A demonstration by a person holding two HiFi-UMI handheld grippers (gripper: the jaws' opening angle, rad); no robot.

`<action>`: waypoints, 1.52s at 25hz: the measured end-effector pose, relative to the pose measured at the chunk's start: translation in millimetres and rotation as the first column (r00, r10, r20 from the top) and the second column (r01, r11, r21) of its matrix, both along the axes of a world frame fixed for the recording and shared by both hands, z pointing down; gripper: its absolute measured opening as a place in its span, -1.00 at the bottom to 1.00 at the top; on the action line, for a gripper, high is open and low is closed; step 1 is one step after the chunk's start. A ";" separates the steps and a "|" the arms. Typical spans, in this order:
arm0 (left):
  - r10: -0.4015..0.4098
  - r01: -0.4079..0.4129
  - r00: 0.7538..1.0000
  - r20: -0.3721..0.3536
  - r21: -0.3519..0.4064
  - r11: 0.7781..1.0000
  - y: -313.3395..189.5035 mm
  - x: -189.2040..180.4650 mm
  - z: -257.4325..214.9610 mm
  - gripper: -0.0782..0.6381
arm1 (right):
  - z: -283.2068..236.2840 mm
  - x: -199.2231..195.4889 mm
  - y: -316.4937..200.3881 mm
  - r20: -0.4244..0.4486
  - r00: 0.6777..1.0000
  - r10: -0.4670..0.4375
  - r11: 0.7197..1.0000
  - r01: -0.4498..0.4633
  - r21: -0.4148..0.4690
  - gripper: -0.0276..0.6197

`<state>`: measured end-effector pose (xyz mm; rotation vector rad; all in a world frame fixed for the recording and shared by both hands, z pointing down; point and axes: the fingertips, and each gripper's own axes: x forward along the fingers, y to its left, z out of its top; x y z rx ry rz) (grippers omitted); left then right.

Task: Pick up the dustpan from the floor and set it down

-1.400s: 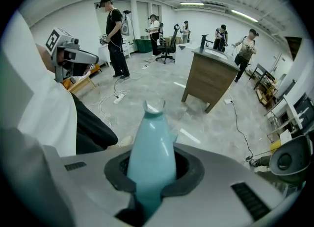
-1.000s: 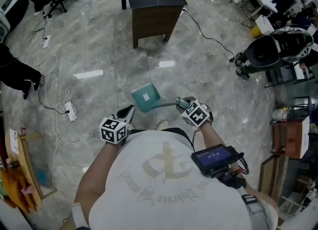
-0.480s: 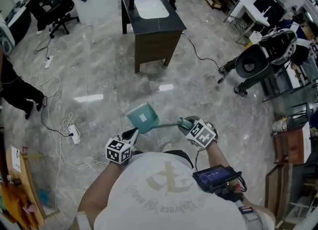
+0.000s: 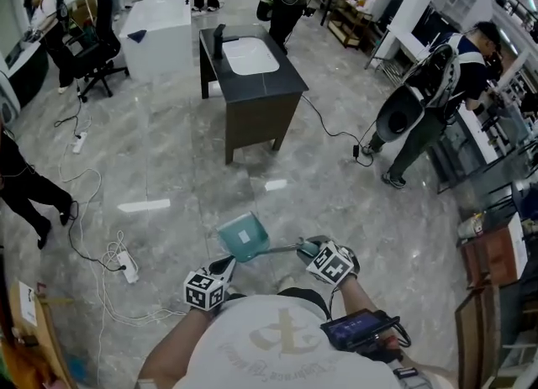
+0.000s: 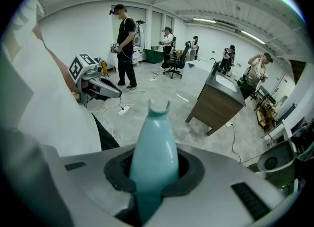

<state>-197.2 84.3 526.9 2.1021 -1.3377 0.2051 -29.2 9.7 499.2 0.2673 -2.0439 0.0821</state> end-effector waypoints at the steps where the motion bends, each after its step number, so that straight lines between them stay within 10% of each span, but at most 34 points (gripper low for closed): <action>1: 0.002 -0.002 1.000 -0.002 -0.006 1.000 1.3 -2.2 1.9 -0.75 | 2.1 -1.5 1.3 -0.006 1.000 0.007 1.000 -0.007 0.001 -0.67; 38: -0.113 0.112 0.994 -0.001 -0.074 0.991 -8.5 -35.5 18.0 -0.75 | 106.7 25.4 -31.1 -0.086 0.978 0.188 0.980 -0.193 -0.053 -0.66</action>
